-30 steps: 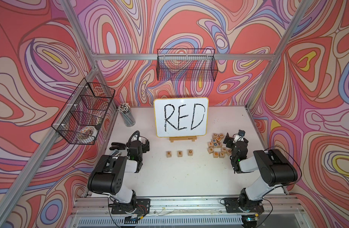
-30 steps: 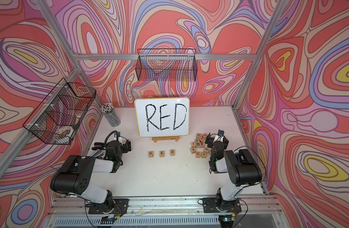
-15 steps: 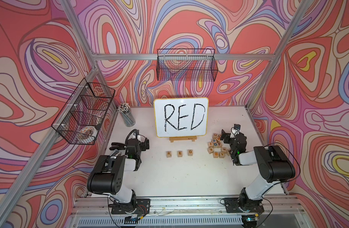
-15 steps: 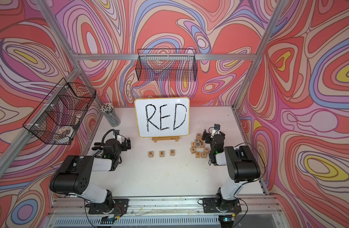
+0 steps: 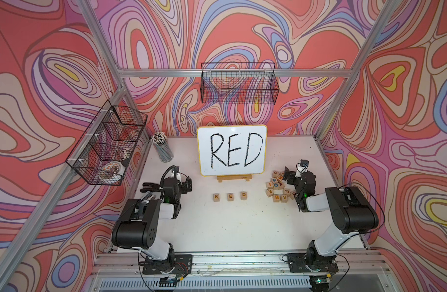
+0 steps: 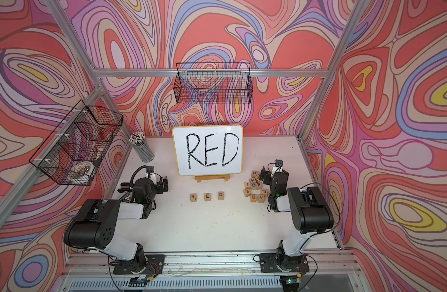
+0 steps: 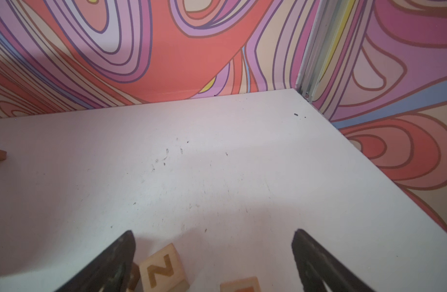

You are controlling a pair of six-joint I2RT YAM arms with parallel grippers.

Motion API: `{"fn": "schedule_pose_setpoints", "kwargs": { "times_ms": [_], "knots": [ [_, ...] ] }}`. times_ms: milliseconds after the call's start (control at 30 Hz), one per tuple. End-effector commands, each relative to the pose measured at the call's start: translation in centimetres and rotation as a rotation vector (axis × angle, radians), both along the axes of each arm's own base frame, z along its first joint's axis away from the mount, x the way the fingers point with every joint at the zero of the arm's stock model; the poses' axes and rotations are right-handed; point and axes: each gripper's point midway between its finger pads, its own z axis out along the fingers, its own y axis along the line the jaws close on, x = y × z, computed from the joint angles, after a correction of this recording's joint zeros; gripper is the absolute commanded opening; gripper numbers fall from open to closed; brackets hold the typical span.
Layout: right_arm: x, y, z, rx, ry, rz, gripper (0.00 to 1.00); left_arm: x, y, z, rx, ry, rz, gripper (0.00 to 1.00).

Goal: Assemble the uppercase word "red" with letter blocks
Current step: Reset both arms

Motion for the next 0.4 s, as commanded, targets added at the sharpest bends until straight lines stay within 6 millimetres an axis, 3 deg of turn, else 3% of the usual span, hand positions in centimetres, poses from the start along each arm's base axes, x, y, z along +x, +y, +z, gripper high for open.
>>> {"fn": "schedule_pose_setpoints", "kwargs": {
  "times_ms": [0,200,367],
  "knots": [
    [-1.1,-1.4,0.3,0.014,-0.041,-0.082,0.98,0.4,0.3,1.3,0.002,-0.041,0.012,1.00],
    [-2.8,-1.9,1.1,0.022,-0.121,-0.110,0.98,0.5,0.3,1.3,-0.001,-0.041,0.013,1.00],
    [-2.8,-1.8,1.2,0.015,-0.126,-0.100,0.98,0.5,0.3,1.2,0.000,-0.039,0.012,1.00]
  ]
}}
